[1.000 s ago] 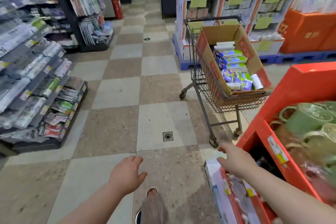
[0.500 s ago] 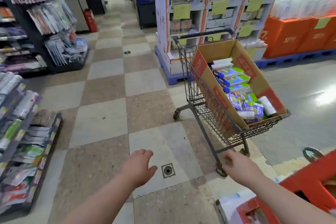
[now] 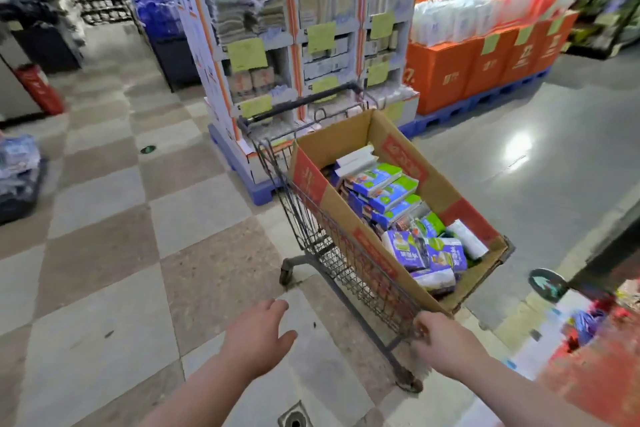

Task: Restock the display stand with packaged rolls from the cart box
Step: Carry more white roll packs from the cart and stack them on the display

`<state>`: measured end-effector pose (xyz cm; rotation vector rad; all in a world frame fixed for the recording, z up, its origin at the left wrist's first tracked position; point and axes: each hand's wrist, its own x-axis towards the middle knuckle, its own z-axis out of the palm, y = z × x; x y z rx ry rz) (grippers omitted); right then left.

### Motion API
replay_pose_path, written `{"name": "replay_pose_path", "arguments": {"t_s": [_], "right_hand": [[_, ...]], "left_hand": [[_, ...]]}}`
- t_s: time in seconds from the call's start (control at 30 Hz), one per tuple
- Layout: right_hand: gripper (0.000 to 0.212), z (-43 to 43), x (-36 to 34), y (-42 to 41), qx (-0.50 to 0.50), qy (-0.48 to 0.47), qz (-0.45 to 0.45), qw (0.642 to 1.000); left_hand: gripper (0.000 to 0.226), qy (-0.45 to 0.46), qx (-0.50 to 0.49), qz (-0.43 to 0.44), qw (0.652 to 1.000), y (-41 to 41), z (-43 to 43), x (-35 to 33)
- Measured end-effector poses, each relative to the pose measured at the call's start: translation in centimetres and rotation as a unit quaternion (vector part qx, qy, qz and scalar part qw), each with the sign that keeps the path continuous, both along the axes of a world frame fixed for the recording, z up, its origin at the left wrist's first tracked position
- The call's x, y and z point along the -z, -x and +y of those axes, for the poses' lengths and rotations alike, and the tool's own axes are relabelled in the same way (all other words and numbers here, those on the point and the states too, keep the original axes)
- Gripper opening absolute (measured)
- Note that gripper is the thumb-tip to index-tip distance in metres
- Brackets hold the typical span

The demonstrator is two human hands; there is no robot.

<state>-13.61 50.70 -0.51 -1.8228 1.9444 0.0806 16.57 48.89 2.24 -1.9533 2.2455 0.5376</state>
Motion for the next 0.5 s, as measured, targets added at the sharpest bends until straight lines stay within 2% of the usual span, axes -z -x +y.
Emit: {"name": "replay_pose_path", "arguments": {"t_s": [0.2,0.3,0.43,0.5], "right_hand": [[0.012,-8.8,0.0,2.6,0.054,-0.006,0.002,0.999],[0.025,-11.6,0.3,3.6,0.084,-0.003,-0.002,0.996],[0.011,-15.0,0.8,4.9,0.126,-0.005,0.007,0.992],[0.011,-16.9,1.2,5.6,0.148,-0.011,0.007,0.989]], "left_hand": [[0.053,-0.010,0.052,0.016,0.998,2.0,-9.7,0.8],[0.053,-0.009,0.084,0.002,0.996,2.8,-13.7,1.0],[0.051,-0.011,0.157,-0.007,0.988,4.7,-19.6,1.4],[0.054,-0.013,0.198,-0.008,0.980,5.9,-22.7,1.7]]}}
